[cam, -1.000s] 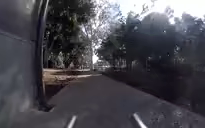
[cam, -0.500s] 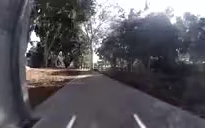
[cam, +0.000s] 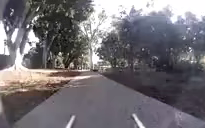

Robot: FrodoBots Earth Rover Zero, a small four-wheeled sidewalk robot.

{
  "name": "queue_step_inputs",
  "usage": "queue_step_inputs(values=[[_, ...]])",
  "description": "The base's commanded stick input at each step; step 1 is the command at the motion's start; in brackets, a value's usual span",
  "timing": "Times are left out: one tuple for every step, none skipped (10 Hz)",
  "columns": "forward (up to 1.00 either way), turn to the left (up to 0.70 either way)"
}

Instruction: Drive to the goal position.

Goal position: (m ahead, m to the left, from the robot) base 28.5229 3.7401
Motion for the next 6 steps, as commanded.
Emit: queue_step_inputs(values=[[1.0, 0.0], [1.0, 0.0], [1.0, 0.0], [1.0, 0.0], [1.0, 0.0], [1.0, 0.0]])
